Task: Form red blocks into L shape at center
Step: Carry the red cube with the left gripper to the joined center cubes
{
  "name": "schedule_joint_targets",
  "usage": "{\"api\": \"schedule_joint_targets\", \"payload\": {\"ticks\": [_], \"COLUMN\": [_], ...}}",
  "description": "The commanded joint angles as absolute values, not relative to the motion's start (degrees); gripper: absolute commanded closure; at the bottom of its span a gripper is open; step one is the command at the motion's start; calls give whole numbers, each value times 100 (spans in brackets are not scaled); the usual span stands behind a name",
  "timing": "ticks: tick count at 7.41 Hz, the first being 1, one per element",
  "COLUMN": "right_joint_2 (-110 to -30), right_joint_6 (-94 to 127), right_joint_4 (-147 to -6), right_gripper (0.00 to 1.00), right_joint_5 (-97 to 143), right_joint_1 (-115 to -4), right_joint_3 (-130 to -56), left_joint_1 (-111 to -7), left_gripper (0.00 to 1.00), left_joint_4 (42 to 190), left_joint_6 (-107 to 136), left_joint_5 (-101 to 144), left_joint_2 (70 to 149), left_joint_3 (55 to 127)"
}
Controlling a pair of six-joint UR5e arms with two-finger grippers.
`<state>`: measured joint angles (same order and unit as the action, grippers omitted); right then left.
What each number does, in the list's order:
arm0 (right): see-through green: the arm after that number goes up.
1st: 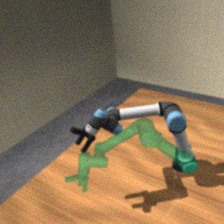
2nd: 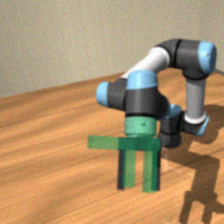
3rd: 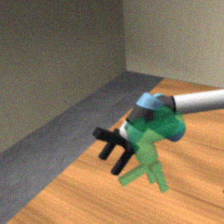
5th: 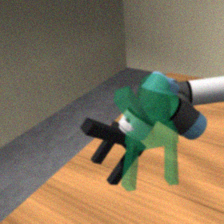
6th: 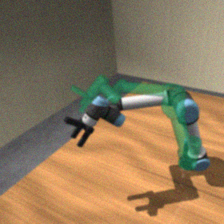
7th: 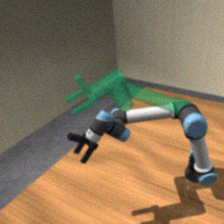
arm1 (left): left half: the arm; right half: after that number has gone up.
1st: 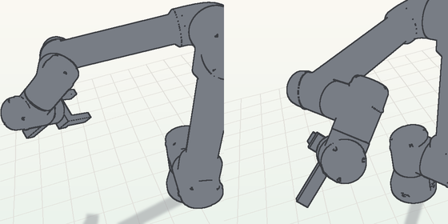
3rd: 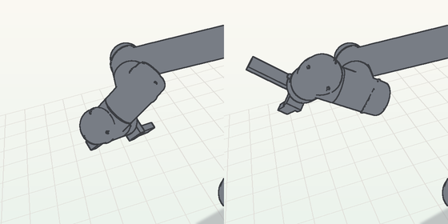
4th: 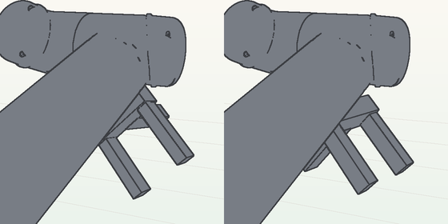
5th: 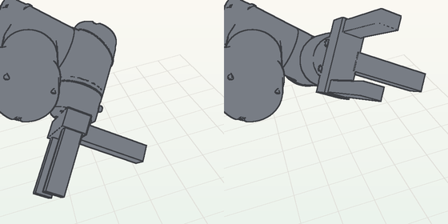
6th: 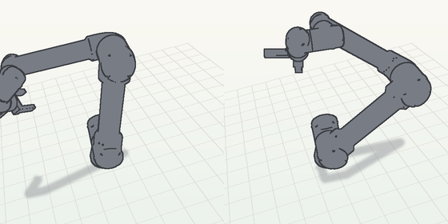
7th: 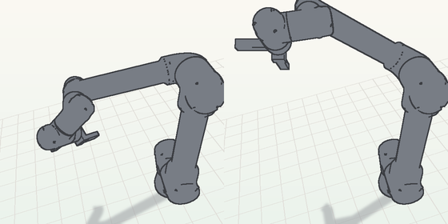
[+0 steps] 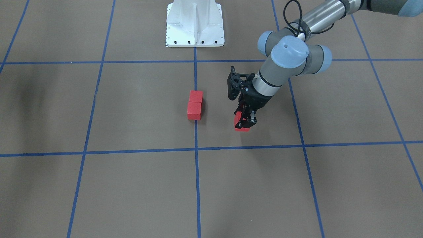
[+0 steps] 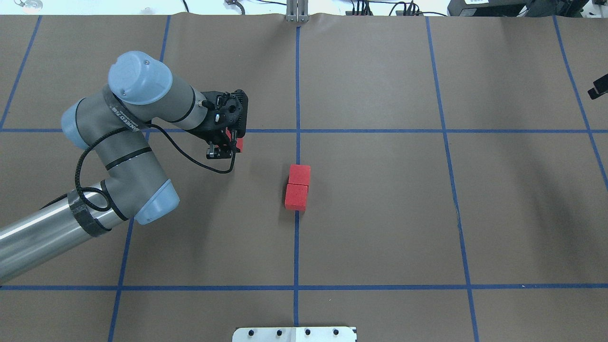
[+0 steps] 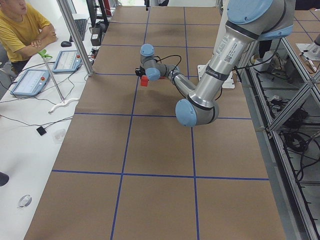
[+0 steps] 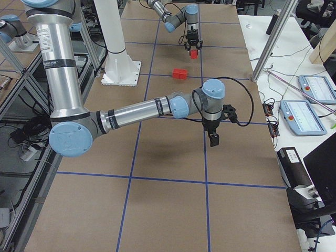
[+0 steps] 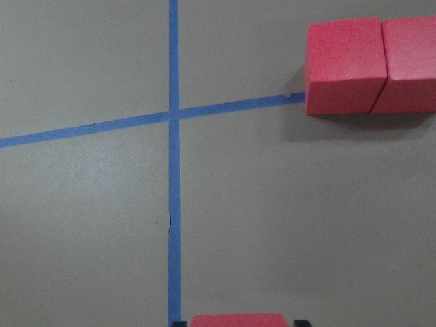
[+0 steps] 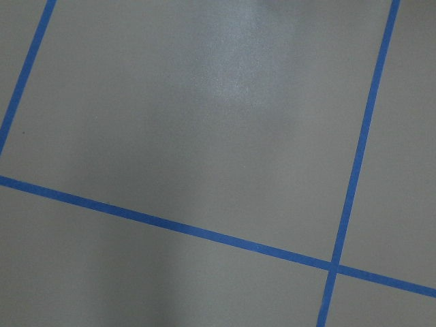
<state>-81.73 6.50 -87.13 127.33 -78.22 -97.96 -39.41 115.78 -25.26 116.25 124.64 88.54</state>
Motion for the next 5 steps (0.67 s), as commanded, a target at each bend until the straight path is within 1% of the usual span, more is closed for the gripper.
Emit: {"api": "schedule_joint_targets", "payload": {"ticks": [1,2,3,4,5], "right_joint_2": [-8174,-8174,-8174,-8174,-8174], "right_joint_6": [650,650,650,650,650], "right_joint_4": [-8640,-8640,-8631,-8631,-8631], "right_gripper": [0,0,0,0,0], "right_joint_5": [12735,12735,12735,12735,12727], "right_joint_1": [-7822,-7822,-7822,-7822,-7822], "right_joint_3": [-9747,-9747,-9747,-9747,-9738], "left_joint_1": [-3701,-3692,-3613,-3517,-3437], "left_gripper": [82,86,87,85,79], "left_joint_4": [10973,10542,10416,10415,10398], "left_joint_6": [-2505,-2487,-2487,-2487,-2487], "left_joint_5": [11619,11628,11637,11628,11628], "left_joint_2": [12655,12865,12937,12955,13051], "left_joint_3": [8868,8868,8859,8859,8851]}}
